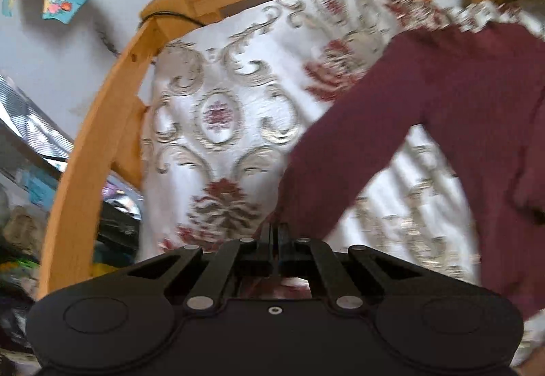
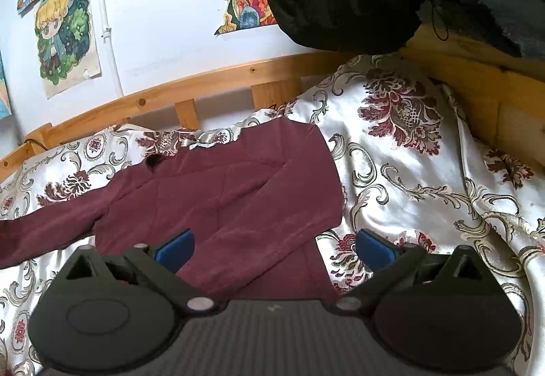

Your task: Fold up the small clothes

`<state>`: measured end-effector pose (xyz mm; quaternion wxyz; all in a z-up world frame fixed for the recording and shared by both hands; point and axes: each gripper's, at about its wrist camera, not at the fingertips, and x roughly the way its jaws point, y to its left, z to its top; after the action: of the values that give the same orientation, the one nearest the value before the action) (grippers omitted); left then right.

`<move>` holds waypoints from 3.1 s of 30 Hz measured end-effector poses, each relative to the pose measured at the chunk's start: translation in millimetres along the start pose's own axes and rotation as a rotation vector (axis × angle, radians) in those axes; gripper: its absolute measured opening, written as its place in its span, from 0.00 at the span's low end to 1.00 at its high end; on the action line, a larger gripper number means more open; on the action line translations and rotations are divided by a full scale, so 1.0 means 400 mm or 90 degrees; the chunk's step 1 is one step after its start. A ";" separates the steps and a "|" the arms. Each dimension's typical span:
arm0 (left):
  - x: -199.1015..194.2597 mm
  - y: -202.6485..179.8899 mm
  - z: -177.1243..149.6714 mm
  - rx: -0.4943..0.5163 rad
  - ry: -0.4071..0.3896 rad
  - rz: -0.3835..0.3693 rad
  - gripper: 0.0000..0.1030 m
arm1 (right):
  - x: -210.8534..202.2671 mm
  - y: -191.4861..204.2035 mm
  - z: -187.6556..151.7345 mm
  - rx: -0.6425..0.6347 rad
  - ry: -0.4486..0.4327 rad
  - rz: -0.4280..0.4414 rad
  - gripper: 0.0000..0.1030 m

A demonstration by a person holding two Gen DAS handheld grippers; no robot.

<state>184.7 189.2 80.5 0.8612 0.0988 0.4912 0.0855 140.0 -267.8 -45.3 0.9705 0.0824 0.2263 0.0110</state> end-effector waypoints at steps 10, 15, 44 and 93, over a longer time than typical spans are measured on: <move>-0.134 -0.203 0.030 0.007 0.000 -0.234 0.00 | -0.018 -0.001 0.000 0.017 0.007 0.030 1.00; -0.145 -0.359 0.043 0.052 -0.007 -0.312 0.00 | -0.016 -0.009 -0.001 0.038 0.017 0.041 1.00; 0.078 -0.343 -0.001 -0.052 -0.221 -0.333 0.84 | 0.093 0.027 -0.041 0.069 0.061 0.188 1.00; 0.313 -0.264 0.024 -0.242 -0.171 -0.344 0.83 | 0.114 0.035 -0.085 0.019 0.080 0.101 0.85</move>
<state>261.3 117.1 -45.4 0.9128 -0.1859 0.3571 -0.0691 166.3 -245.8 -92.9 0.9492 0.1134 0.2795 0.0895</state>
